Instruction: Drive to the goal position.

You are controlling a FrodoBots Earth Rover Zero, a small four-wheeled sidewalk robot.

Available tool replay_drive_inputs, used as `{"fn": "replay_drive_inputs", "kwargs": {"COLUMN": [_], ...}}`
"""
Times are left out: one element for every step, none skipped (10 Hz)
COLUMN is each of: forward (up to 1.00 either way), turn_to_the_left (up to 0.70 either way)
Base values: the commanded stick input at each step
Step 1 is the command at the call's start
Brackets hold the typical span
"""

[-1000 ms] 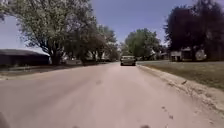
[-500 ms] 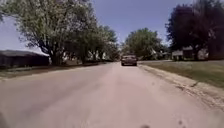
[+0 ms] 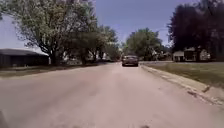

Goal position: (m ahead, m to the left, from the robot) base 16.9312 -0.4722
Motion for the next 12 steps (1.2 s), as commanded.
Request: {"fn": "replay_drive_inputs", "kwargs": {"forward": [0.70, 0.70, 0.70, 0.70, 0.70, 0.70, 0.70, 0.70, 0.70, 0.70, 0.70, 0.70], "turn_to_the_left": [0.00, 0.00, 0.00, 0.00, 0.00, 0.00, 0.00, 0.00, 0.00, 0.00, 0.00, 0.00]}}
